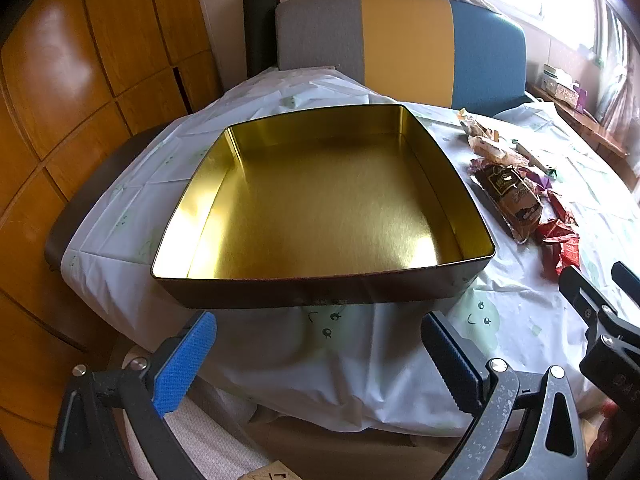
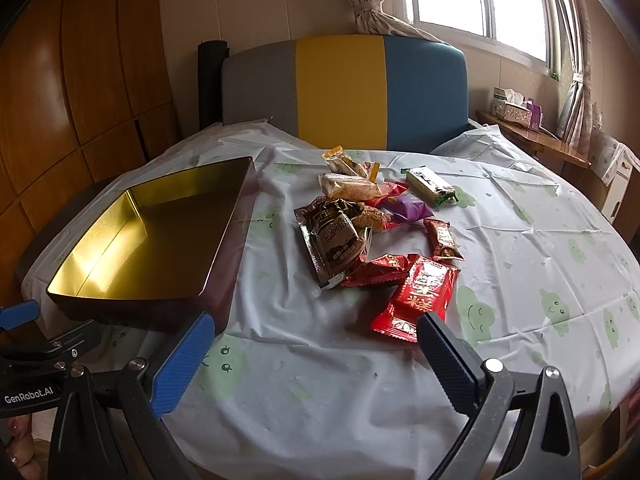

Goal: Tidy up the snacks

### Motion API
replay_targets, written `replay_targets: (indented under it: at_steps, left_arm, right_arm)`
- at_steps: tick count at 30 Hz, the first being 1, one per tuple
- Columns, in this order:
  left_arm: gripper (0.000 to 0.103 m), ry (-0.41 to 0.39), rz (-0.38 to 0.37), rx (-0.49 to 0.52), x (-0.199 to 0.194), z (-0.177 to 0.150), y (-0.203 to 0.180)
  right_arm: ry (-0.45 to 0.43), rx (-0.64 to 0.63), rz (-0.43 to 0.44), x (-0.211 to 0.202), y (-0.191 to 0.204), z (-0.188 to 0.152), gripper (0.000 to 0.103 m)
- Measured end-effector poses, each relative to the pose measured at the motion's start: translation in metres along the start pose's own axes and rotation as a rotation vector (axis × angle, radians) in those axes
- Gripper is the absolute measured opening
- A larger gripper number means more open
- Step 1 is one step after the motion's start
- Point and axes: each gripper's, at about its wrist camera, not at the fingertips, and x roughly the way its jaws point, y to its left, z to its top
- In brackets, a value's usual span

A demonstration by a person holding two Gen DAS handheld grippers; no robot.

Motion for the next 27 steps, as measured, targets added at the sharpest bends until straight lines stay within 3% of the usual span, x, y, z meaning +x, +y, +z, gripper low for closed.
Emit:
replay_targets:
  at_steps: [27]
  left_arm:
    - [0.103,0.024,0.006,-0.004,0.0051,-0.0008,-0.0004]
  right_arm:
    - [0.001,-0.001,0.003,-0.0002,-0.0013,-0.0012,0.103]
